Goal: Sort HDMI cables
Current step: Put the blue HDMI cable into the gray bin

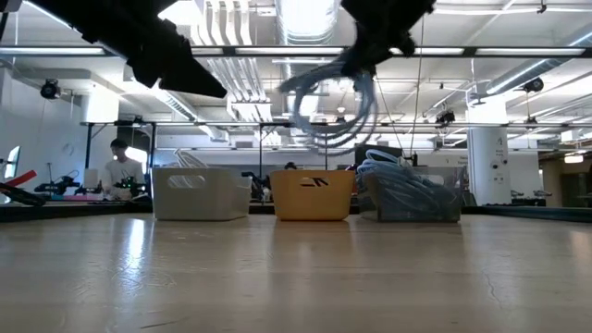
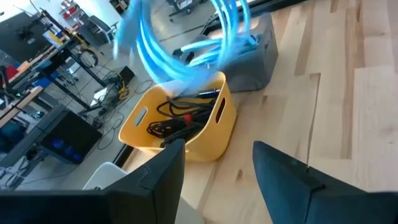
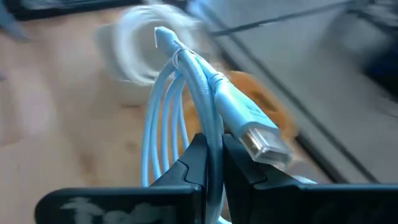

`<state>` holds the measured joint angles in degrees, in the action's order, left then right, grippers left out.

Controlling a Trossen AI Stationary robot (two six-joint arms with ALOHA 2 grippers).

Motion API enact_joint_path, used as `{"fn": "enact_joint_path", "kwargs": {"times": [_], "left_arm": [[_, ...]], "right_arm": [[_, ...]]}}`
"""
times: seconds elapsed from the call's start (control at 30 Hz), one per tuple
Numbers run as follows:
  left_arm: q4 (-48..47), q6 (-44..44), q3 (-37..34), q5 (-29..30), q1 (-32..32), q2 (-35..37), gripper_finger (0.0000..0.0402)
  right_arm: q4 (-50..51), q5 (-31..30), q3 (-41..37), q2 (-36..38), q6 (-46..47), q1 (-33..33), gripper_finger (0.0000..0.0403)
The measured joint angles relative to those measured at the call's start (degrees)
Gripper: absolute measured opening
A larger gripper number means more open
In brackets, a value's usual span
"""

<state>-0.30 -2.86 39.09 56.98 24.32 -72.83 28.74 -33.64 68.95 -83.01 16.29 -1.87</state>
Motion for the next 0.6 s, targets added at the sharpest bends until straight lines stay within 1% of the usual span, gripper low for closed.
{"fn": "enact_joint_path", "kwargs": {"times": [0.07, 0.13, 0.23, 0.37, 0.6], "left_arm": [[-0.9, -0.8, 0.0, 0.0, 0.0, 0.0, 0.0193], [-1.5, -1.1, 0.0, 0.0, 0.0, 0.0, 0.0193], [-1.9, -1.6, 0.0, 0.0, 0.0, 0.0, 0.0193], [-2.1, -1.8, 0.0, 0.0, 0.0, 0.0, 0.0192], [-2.1, -1.9, 0.0, -0.1, 0.0, 0.0, 0.0192]], "right_arm": [[3.5, -4.1, -0.8, 2.5, 2.0, 0.1, 0.0023], [6.0, -5.9, -2.1, 4.9, 4.6, 0.5, 0.0023], [6.4, -6.0, -5.7, 8.6, 7.5, 1.1, 0.0023], [5.9, -5.9, -12.5, 13.0, 11.6, 2.5, 0.0023], [0.3, -6.0, -25.4, 19.8, 18.8, 7.9, 0.0022]]}}
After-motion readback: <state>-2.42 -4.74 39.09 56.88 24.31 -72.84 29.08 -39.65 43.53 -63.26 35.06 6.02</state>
